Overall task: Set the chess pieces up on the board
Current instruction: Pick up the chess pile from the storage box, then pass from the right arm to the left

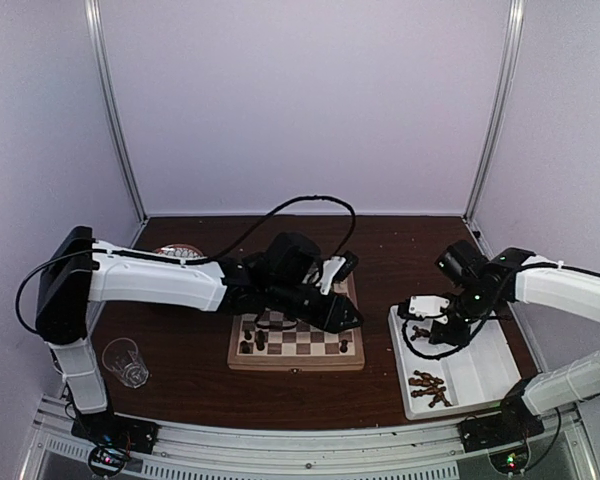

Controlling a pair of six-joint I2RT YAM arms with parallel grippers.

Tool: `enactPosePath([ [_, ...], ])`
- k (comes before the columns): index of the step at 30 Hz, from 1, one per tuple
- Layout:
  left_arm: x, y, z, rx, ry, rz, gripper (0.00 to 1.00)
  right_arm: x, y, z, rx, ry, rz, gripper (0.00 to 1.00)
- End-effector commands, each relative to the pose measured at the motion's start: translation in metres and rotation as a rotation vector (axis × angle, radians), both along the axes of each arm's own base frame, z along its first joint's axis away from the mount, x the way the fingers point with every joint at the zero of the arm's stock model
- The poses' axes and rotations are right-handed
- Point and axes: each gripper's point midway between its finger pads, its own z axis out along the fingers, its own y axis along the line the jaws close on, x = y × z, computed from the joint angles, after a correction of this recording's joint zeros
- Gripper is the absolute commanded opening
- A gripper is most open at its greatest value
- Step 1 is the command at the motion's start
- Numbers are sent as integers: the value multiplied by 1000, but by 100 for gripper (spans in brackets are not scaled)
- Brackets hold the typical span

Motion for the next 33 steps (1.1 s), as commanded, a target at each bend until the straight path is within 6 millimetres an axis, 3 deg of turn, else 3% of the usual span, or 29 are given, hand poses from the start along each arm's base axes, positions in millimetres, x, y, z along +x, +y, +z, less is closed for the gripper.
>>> enactPosePath([
  [1, -3, -48, 46, -263, 58, -92, 33, -9, 11, 31, 118, -25, 6, 11],
  [6, -9, -76, 49, -315, 93, -151, 36, -14, 18, 43, 184, -22, 1, 11],
  [12, -15, -97, 54, -353, 137, -198, 36, -15, 24, 49, 226, -22, 3, 11],
  [20, -16, -110, 36, -306, 195, -194, 37, -18, 26, 58, 262, -48, 11, 10],
  [33, -17, -121, 34, -330, 238, -209, 31, -21, 28, 64, 289, -56, 19, 10],
])
